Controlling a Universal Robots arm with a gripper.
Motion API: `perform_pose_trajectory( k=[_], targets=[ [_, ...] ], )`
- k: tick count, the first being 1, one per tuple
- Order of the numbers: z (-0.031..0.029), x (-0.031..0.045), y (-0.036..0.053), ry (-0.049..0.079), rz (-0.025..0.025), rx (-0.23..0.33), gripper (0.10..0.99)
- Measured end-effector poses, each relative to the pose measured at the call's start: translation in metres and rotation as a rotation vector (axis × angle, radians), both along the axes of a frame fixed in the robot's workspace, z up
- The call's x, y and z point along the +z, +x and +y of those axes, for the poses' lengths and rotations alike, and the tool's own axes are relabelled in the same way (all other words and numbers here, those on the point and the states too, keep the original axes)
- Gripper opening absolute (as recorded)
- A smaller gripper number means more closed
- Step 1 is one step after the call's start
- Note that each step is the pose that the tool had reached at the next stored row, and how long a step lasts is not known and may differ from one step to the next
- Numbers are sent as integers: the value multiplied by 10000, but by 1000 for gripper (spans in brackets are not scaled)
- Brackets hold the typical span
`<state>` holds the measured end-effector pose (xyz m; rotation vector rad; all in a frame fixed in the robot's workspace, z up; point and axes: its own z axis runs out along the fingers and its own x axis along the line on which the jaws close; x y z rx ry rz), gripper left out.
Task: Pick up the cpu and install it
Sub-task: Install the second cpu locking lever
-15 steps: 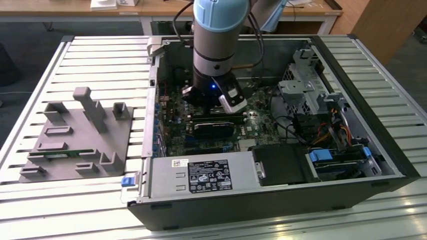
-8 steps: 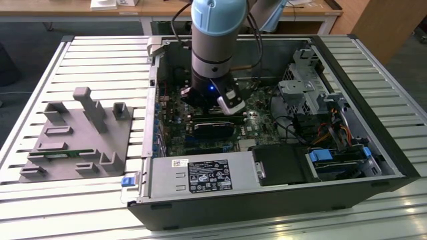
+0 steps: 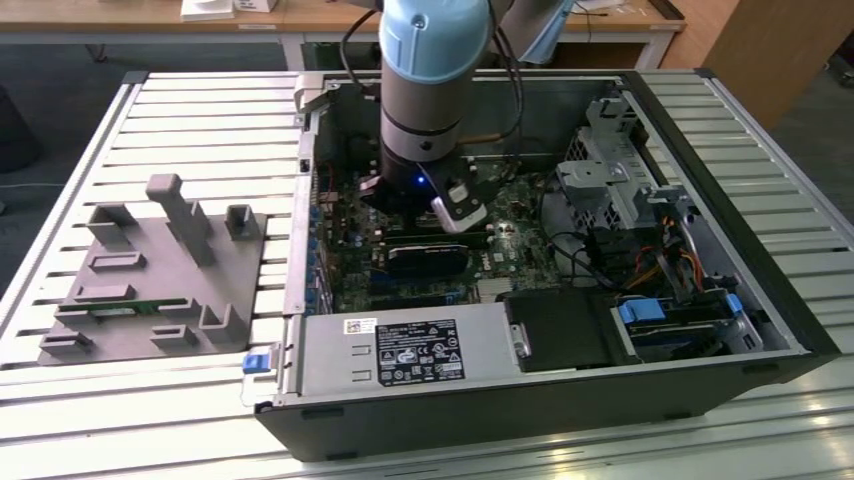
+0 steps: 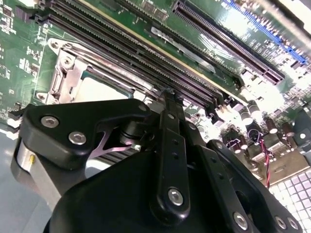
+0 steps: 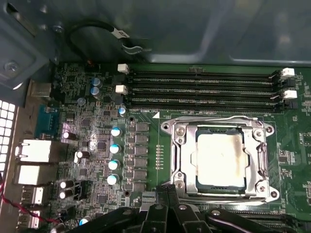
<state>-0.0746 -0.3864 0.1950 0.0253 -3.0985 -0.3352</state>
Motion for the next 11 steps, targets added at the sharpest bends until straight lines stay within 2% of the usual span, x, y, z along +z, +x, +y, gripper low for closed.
perform_pose_trajectory(
  k=[11],
  targets=[
    [0,-33,-19,33,-2,0,106]
  ],
)
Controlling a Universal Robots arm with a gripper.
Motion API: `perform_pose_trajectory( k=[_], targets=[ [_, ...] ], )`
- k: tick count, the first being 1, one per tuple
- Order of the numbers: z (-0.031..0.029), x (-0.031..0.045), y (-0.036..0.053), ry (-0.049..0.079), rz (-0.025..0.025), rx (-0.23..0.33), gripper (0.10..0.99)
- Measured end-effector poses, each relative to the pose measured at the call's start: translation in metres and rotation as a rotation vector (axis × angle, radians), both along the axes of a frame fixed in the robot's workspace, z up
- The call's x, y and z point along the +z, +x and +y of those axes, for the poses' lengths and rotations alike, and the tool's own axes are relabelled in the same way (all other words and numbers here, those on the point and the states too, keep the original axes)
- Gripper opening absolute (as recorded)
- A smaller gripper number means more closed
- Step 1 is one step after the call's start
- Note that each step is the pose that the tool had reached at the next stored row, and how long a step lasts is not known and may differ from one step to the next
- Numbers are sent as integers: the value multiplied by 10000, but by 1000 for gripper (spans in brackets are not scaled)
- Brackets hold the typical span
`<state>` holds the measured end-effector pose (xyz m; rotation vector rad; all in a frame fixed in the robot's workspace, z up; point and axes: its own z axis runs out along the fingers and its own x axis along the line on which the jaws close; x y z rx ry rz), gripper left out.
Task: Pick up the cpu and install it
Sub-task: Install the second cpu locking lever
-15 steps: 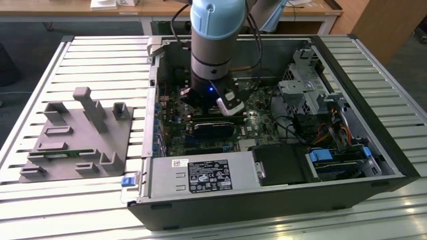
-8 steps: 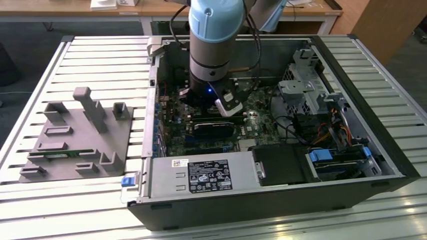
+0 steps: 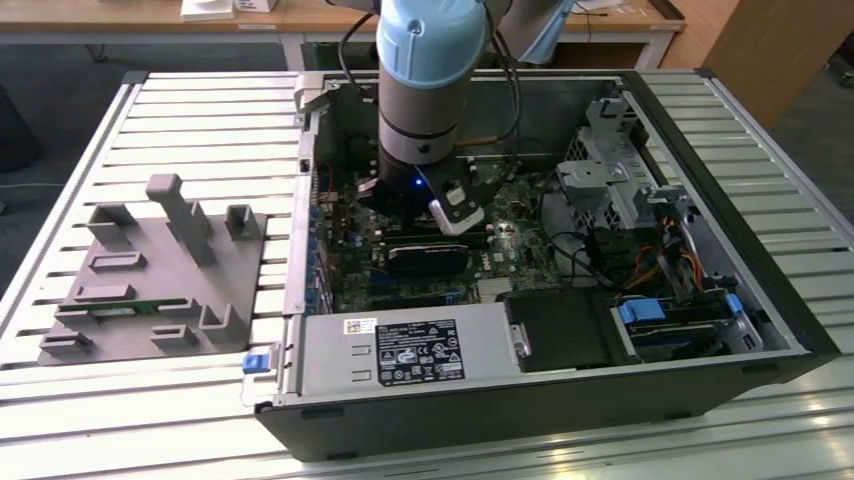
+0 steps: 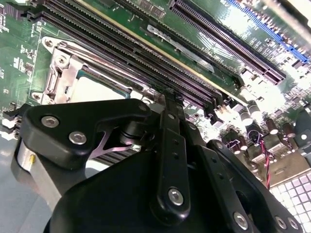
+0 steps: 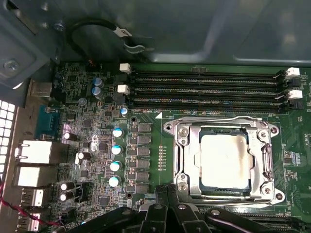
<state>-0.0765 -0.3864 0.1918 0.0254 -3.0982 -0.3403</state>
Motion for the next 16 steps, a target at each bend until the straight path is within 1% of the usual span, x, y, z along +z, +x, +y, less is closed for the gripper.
perform_pose_trajectory(
  k=[2,10,16],
  targets=[
    [0,12,0,7,-1,1,106],
    [0,136,0,14,1,-21,106],
    [0,254,2,16,0,-31,106]
  ],
)
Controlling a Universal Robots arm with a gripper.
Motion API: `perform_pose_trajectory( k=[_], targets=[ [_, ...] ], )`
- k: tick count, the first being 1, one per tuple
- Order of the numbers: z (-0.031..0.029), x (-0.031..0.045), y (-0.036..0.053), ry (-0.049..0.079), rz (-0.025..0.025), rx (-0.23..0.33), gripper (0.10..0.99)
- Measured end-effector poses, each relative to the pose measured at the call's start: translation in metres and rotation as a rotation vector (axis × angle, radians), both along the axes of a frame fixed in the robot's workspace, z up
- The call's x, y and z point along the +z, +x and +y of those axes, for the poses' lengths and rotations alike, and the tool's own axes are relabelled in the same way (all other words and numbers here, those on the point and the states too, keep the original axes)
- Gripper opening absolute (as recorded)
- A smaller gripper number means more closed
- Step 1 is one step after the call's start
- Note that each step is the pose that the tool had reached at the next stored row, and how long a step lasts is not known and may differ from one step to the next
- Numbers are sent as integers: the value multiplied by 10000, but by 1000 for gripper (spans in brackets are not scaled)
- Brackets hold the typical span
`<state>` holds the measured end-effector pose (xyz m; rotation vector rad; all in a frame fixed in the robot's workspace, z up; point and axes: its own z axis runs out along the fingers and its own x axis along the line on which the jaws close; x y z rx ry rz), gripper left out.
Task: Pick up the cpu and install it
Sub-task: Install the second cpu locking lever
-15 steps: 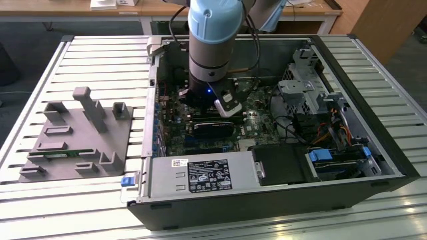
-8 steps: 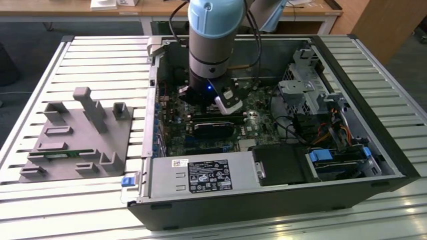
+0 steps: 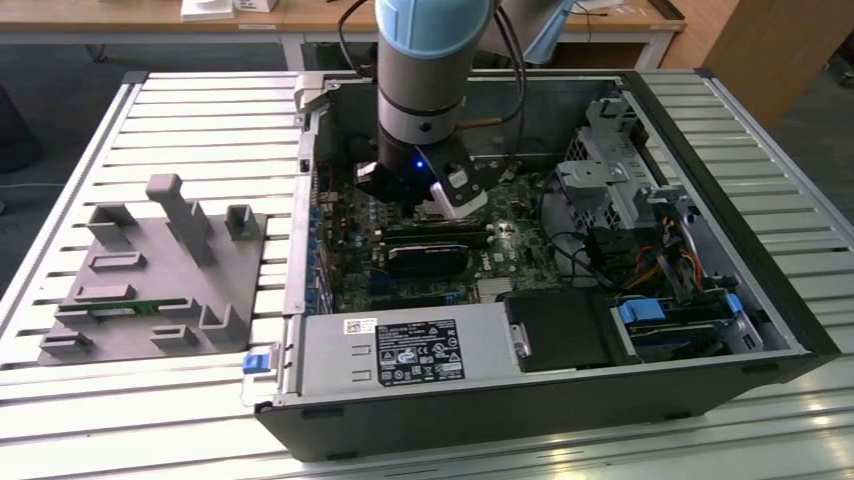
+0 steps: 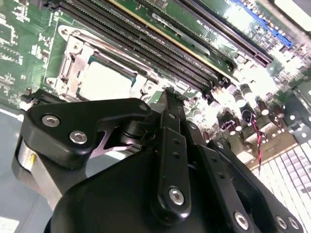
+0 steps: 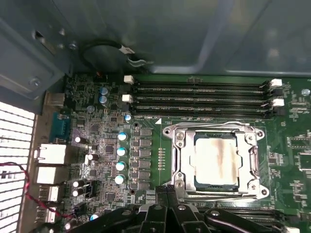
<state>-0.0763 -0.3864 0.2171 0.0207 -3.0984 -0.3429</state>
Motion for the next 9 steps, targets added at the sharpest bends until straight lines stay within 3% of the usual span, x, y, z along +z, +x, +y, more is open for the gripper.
perform_pose_trajectory(
  k=[9],
  targets=[
    [8,131,5,98,1,-1,106]
  ],
)
